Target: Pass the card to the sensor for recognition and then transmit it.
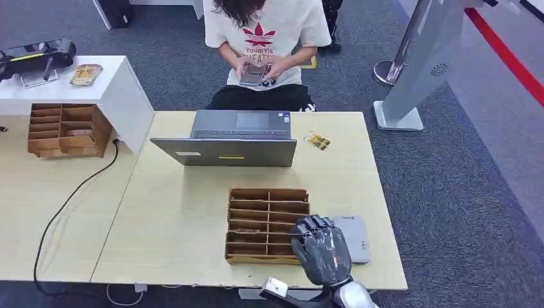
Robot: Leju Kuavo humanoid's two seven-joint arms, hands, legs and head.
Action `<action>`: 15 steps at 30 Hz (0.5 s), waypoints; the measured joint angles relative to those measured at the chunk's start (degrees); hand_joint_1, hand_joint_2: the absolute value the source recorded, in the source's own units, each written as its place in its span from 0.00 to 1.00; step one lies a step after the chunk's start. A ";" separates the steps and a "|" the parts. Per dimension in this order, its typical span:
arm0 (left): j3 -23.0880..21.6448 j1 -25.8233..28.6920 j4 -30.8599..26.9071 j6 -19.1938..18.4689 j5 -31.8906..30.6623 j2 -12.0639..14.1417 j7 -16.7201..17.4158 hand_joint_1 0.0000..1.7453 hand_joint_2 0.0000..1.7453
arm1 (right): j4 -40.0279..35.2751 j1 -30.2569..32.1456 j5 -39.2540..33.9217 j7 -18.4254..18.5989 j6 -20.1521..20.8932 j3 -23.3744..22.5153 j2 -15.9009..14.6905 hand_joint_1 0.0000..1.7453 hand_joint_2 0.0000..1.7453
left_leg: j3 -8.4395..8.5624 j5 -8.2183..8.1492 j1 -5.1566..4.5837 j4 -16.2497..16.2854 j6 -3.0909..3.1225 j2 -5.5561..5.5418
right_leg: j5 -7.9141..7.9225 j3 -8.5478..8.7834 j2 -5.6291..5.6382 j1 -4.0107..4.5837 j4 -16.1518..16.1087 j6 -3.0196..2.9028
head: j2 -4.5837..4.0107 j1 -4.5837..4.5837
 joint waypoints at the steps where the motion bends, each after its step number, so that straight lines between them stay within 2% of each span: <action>1: 0.04 0.00 -0.02 0.00 0.00 0.00 0.00 0.00 0.00 | 0.07 -0.05 0.00 0.00 0.00 0.00 0.00 0.57 1.00 | 0.00 0.00 0.00 0.00 0.00 0.00 | 0.00 0.00 0.00 0.00 0.00 0.00 | 0.00 0.00; 6: 0.26 0.00 0.00 0.00 0.00 0.00 0.00 0.00 0.00 | 0.59 -0.36 -0.02 0.22 0.44 0.00 0.00 0.49 1.00 | 0.00 0.00 0.00 0.00 0.00 0.00 | 0.00 0.00 0.00 0.00 0.00 0.00 | 0.00 0.00; 8: 0.28 0.00 -0.02 0.00 -0.04 0.00 0.00 0.00 0.00 | 0.83 -0.43 -0.29 0.33 0.70 0.00 0.00 0.51 1.00 | 0.00 0.00 0.00 0.00 0.00 0.00 | 0.00 0.00 0.00 0.00 0.00 0.00 | 0.00 0.02; 10: 0.35 0.00 0.00 0.00 -0.07 0.00 0.00 0.00 0.00 | 1.14 -0.49 -0.52 0.35 1.00 0.00 0.00 0.50 1.00 | 0.00 0.00 0.00 0.00 0.00 0.00 | 0.00 0.00 0.00 0.00 0.00 0.00 | 0.00 0.00; 11: 0.39 0.00 -0.02 0.00 -0.07 0.00 0.00 0.00 0.00 | 1.29 -0.51 -0.61 0.35 1.07 0.00 0.00 0.46 1.00 | 0.00 0.00 0.00 0.00 0.00 0.00 | 0.00 0.00 0.00 0.00 0.00 0.00 | 0.00 0.02; 15: 0.74 0.00 0.00 0.00 -0.09 0.00 0.00 0.00 0.00 | 1.77 -0.59 -0.87 0.35 1.31 0.00 0.00 0.47 1.00 | 0.00 0.00 0.00 0.00 0.00 0.00 | 0.00 0.00 0.00 0.00 0.00 0.00 | 0.00 0.00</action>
